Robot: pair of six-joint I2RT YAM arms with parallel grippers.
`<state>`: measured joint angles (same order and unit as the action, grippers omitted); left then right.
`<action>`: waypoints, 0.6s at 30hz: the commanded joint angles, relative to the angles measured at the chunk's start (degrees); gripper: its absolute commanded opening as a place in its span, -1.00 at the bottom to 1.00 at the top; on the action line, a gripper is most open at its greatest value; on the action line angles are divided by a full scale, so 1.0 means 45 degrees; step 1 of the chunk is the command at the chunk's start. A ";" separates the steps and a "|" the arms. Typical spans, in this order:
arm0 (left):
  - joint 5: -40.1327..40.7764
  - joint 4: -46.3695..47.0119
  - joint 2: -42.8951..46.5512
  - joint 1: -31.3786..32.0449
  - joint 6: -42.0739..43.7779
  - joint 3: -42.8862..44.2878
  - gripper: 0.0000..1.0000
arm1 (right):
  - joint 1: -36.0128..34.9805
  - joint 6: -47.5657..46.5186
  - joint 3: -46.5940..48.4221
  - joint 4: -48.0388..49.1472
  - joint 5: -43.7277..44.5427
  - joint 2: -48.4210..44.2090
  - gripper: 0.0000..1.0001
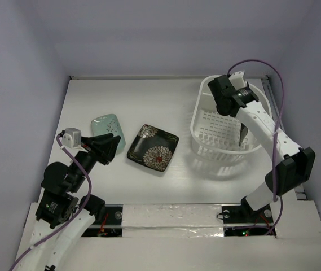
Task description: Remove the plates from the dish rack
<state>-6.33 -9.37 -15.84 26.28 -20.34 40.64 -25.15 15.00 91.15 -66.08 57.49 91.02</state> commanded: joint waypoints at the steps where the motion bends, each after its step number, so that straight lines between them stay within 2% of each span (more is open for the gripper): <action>1: 0.0000 0.0402 0.0043 0.0077 0.0066 0.0207 -0.32 | -0.0271 -0.0228 0.1286 0.0856 0.2302 -0.1825 -1.00; 8: 0.0000 0.0440 -0.0075 -0.0040 0.0047 0.0168 -0.17 | -0.0545 0.0142 0.1929 0.0974 0.2536 -0.3134 -1.00; 10: 0.0000 0.0440 -0.0172 -0.0040 0.0047 0.0167 -0.16 | -0.1107 0.0337 0.2164 0.1402 0.2264 -0.3604 -1.00; 14: -0.0059 0.0441 -0.0367 -0.0157 0.0047 0.0148 -0.11 | -0.2514 0.0493 0.2069 0.3488 0.0141 -0.5068 -1.00; 18: -0.0059 0.0441 -0.0601 -0.0410 0.0047 0.0128 -0.08 | -0.3785 0.1623 0.0706 0.5560 -0.1464 -0.5832 -1.00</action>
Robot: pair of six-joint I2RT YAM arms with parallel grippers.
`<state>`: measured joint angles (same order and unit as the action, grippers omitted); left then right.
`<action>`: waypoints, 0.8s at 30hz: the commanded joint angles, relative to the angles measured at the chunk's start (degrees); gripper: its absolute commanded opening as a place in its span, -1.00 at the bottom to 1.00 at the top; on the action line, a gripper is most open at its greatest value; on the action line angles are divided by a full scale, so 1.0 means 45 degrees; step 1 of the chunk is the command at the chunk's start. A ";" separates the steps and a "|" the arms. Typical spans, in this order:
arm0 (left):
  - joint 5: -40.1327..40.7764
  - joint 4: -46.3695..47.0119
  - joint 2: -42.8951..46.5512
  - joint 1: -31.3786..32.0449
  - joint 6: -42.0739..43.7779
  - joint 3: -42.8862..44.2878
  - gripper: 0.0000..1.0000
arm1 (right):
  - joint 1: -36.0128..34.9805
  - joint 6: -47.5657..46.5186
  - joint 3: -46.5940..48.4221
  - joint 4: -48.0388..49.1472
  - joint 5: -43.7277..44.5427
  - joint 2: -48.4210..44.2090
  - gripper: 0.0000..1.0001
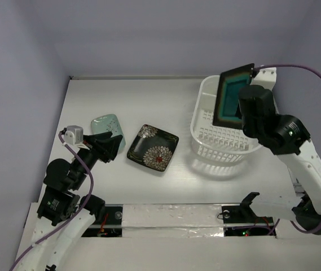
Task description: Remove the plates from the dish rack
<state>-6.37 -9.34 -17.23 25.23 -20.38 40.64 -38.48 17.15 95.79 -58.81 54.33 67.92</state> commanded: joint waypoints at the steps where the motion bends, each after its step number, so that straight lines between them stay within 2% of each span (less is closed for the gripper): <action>1: -0.0068 0.0416 -0.0330 -0.0178 0.0057 0.0109 -0.07 | -0.1017 0.1441 -0.0697 0.5030 -0.1305 -0.0892 -1.00; 2: -0.0069 0.0416 -0.0350 -0.0178 0.0057 0.0109 -0.05 | -0.1387 0.1637 -0.1164 0.5775 -0.2451 -0.0991 -1.00; 3: -0.0049 0.0436 -0.0427 -0.0294 0.0037 0.0090 -0.05 | -0.1564 0.2258 -0.2136 0.7233 -0.2908 -0.1089 -1.00; 5: -0.0029 0.0436 -0.0486 -0.0295 0.0037 0.0070 -0.02 | -0.1955 0.2944 -0.3253 0.8783 -0.3980 -0.1362 -1.00; 8: 0.0048 0.0416 -0.0604 -0.0412 0.0018 0.0050 0.04 | -0.2795 0.4700 -0.5538 1.1713 -0.4629 -0.1247 -1.00; 12: 0.0068 0.0416 -0.0779 -0.0529 0.0018 0.0031 0.08 | -0.4005 0.7683 -0.7903 1.5789 -0.4280 -0.0330 -1.00; 15: 0.0049 0.0455 -0.0916 -0.0665 -0.0002 0.0031 0.09 | -0.4865 0.9521 -0.9174 1.8038 -0.3656 0.0741 -1.00; 18: 0.0010 0.0455 -0.1014 -0.0666 -0.0002 0.0011 0.09 | -0.5530 1.1046 -0.9935 1.9178 -0.2583 0.1680 -1.00; 22: -0.0049 0.0416 -0.1072 -0.0666 -0.0022 0.0011 0.09 | -0.5668 1.2496 -1.0660 2.0447 -0.1995 0.2560 -1.00; 24: -0.0049 0.0436 -0.1092 -0.0782 -0.0022 0.0011 0.10 | -0.5668 1.2984 -1.0758 2.0393 -0.1741 0.2757 -1.00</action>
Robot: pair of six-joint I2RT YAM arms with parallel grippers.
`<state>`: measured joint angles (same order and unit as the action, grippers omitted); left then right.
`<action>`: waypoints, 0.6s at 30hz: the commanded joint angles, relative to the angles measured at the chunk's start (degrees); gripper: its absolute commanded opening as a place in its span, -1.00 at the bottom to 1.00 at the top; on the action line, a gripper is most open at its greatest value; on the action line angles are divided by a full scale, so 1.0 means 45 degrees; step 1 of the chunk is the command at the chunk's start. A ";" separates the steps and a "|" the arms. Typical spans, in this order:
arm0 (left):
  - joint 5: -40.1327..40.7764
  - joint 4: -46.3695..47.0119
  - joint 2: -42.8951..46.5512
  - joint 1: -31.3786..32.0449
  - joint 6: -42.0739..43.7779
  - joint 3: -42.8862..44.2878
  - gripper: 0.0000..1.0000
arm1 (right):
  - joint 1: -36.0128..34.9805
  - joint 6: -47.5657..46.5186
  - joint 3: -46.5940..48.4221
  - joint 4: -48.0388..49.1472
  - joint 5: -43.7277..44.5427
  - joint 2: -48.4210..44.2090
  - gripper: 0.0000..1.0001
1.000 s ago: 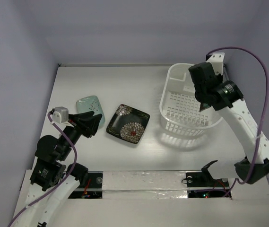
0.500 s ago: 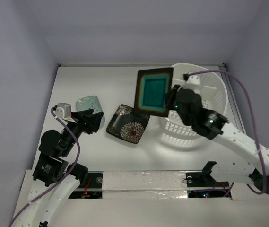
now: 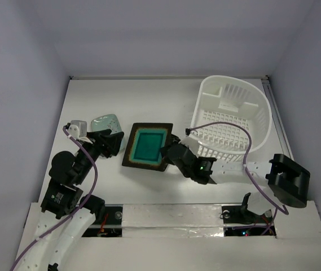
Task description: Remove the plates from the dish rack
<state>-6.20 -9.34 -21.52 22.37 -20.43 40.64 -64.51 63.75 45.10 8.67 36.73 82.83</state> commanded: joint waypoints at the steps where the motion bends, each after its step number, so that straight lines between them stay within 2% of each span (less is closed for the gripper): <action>1: -0.0107 0.0455 -0.0159 -0.0147 -0.0012 -0.0008 0.10 | 0.0117 0.2747 0.0447 0.5282 0.2266 -0.0458 -1.00; 5: -0.0244 0.0533 -0.0257 -0.0147 -0.0031 -0.0008 0.10 | 0.0117 0.3683 0.0135 0.4990 0.2929 -0.0282 -1.00; 18: -0.0400 0.0533 -0.0277 -0.0264 -0.0031 -0.0028 0.10 | 0.0117 0.5325 0.0485 0.3153 0.2912 0.0969 -0.96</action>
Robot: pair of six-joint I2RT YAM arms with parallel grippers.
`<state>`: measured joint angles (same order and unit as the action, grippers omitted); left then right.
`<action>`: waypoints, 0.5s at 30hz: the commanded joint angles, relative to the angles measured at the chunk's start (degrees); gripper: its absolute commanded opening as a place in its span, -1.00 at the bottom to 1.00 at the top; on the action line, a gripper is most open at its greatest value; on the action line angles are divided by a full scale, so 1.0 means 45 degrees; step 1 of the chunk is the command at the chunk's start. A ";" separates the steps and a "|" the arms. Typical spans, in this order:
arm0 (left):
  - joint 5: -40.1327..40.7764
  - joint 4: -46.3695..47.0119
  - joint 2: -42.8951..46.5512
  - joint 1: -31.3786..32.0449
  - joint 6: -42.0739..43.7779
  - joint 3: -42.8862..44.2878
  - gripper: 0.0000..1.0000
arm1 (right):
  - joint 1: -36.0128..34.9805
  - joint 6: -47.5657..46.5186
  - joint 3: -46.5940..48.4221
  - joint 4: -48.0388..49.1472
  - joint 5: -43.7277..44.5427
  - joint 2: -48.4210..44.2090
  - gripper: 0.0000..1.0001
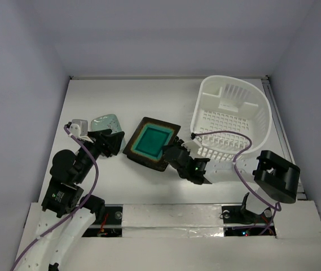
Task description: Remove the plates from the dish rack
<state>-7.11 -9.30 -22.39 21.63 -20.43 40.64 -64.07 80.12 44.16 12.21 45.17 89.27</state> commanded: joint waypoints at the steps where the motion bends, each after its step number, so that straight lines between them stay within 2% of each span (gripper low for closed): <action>1: -0.0216 0.0524 -0.0102 -0.0099 -0.0031 -0.0028 0.10 | 0.0020 0.1727 0.0655 0.2288 0.0998 -0.0406 -0.89; 3: -0.0197 0.0504 -0.0121 -0.0099 -0.0031 -0.0028 0.10 | 0.0020 0.1747 0.0597 0.2229 0.0959 -0.0366 -0.79; 5: -0.0216 0.0524 -0.0102 -0.0099 -0.0012 -0.0028 0.10 | 0.0020 0.1825 0.0441 0.2131 0.0881 -0.0269 -0.58; 6: -0.0216 0.0524 -0.0102 -0.0099 -0.0031 -0.0028 0.10 | 0.0020 0.1825 0.0363 0.2131 0.0745 -0.0210 -0.44; 7: -0.0235 0.0524 -0.0121 -0.0099 -0.0031 -0.0028 0.10 | 0.0020 0.1825 0.0304 0.2112 0.0647 -0.0191 -0.22; 9: -0.0235 0.0563 -0.0122 -0.0099 -0.0031 -0.0028 0.10 | 0.0020 0.1806 0.0148 0.1975 0.0394 -0.0035 -0.11; 10: -0.0255 0.0563 -0.0122 -0.0099 -0.0031 -0.0028 0.10 | 0.0020 0.1825 0.0089 0.1878 0.0296 0.0005 0.04; 13: -0.0274 0.0582 -0.0122 -0.0099 -0.0012 -0.0028 0.10 | 0.0020 0.1826 -0.0087 0.1470 0.0139 0.0103 0.28; 15: -0.0294 0.0563 -0.0083 -0.0099 -0.0012 -0.0028 0.10 | 0.0020 0.1728 0.0029 0.1040 0.0158 0.0083 0.37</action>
<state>-7.51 -9.30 -22.39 21.63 -20.43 40.64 -64.05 83.61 44.10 15.14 45.69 89.27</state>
